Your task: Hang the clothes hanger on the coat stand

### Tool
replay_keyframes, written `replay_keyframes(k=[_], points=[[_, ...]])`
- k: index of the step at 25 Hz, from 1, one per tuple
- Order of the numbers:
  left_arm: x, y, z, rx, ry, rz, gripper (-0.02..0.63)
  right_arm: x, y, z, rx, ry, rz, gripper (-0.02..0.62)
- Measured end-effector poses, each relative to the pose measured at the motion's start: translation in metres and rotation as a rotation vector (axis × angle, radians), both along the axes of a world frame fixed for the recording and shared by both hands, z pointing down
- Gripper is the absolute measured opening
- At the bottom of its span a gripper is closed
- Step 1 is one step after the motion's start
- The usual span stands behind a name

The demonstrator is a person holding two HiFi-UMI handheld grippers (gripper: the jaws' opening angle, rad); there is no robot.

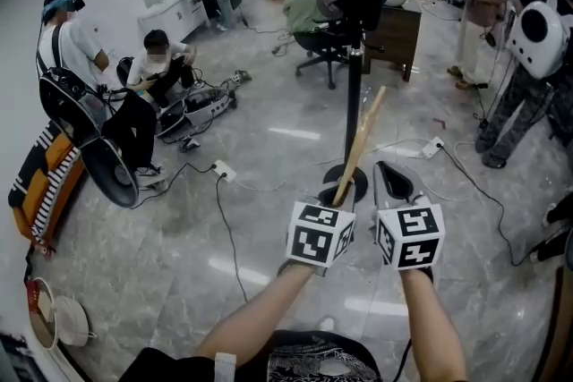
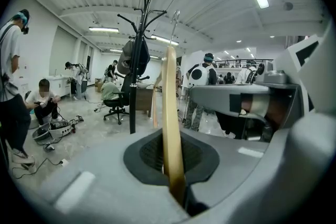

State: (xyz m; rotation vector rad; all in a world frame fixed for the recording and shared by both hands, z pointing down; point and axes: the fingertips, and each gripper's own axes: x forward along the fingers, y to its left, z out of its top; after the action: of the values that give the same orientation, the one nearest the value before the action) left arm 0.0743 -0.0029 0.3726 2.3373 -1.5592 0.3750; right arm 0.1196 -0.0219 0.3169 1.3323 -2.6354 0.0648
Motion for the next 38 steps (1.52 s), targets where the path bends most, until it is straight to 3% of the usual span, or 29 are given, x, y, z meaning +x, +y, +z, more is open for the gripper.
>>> replay_keyframes(k=[12,20,38], points=[[0.008,-0.029,0.021,-0.027,0.005,0.022,0.003,0.007,-0.028,0.016,-0.020,0.012,0.021,0.000],[0.009,-0.075,0.036,-0.052,0.011,0.088,0.003,0.006,-0.073,0.027,-0.039,0.032,0.083,0.000],[-0.039,-0.194,0.048,-0.091,0.026,0.242,0.003,-0.040,-0.186,0.034,-0.069,0.060,0.236,0.000]])
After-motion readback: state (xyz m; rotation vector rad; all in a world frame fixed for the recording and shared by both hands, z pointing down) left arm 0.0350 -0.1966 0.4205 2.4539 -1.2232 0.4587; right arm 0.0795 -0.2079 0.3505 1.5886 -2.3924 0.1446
